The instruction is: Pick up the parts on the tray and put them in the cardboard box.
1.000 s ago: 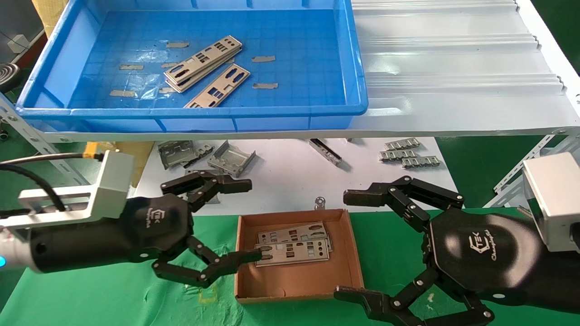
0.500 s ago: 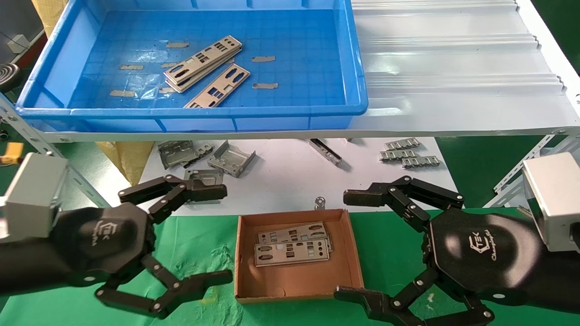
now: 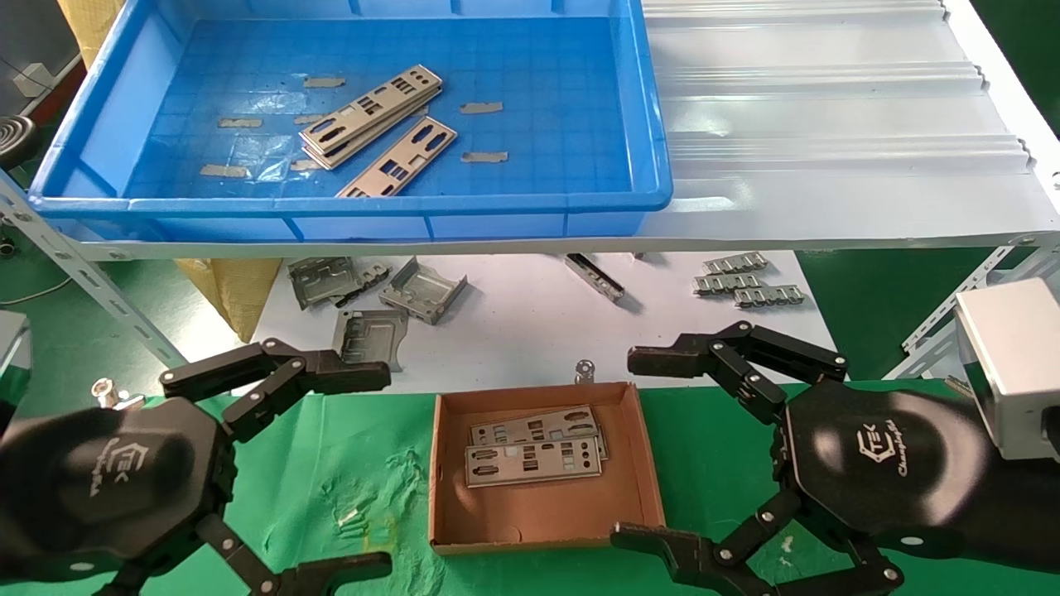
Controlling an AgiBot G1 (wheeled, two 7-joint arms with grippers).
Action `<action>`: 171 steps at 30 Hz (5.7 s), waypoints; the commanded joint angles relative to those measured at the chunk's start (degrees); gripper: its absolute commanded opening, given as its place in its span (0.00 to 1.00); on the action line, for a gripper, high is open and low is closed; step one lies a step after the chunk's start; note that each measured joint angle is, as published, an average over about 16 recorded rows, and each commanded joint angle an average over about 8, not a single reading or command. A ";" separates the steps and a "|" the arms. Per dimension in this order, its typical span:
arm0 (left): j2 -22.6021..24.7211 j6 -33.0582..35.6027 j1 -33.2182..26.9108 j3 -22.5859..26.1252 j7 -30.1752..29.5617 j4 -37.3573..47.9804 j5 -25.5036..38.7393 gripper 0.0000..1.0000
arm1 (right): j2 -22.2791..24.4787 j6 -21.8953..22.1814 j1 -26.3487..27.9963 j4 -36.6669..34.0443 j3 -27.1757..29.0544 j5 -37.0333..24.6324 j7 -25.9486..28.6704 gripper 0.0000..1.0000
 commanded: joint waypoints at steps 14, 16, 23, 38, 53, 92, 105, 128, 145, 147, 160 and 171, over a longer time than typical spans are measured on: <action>0.38 -0.03 -0.32 0.35 0.22 0.74 0.19 1.00 | 0.00 0.00 0.00 0.00 0.00 0.00 0.00 1.00; 0.43 -0.02 -0.37 0.39 0.24 0.82 0.23 1.00 | 0.00 0.00 0.00 0.00 0.00 0.00 0.00 1.00; 0.56 -0.01 -0.47 0.50 0.31 1.05 0.32 1.00 | 0.00 0.00 0.00 0.00 0.00 0.00 0.00 1.00; 0.65 0.03 -0.55 0.58 0.37 1.24 0.41 1.00 | 0.00 0.00 0.00 0.00 0.00 0.00 0.00 1.00; 0.71 0.03 -0.60 0.63 0.41 1.31 0.44 1.00 | 0.00 0.00 0.00 0.00 0.00 -0.01 0.00 1.00; 0.72 0.03 -0.61 0.64 0.41 1.34 0.44 1.00 | 0.00 0.00 0.00 0.00 0.00 -0.01 0.00 1.00; 0.72 0.03 -0.61 0.64 0.41 1.34 0.43 1.00 | 0.00 0.00 0.00 0.00 0.00 -0.01 0.00 1.00; 0.72 0.03 -0.61 0.64 0.41 1.34 0.43 1.00 | 0.00 0.00 0.00 0.00 0.00 -0.01 0.00 1.00; 0.72 0.03 -0.61 0.65 0.41 1.34 0.43 1.00 | 0.00 0.00 0.00 0.00 0.00 -0.01 0.00 1.00; 0.72 0.03 -0.61 0.65 0.41 1.34 0.43 1.00 | 0.00 0.00 0.00 0.00 0.00 -0.01 0.00 1.00; 0.72 0.03 -0.61 0.64 0.41 1.34 0.43 1.00 | 0.00 0.00 0.00 0.00 0.00 -0.01 0.00 1.00; 0.72 0.03 -0.61 0.65 0.41 1.34 0.43 1.00 | 0.00 0.00 0.00 0.00 0.00 -0.01 0.00 1.00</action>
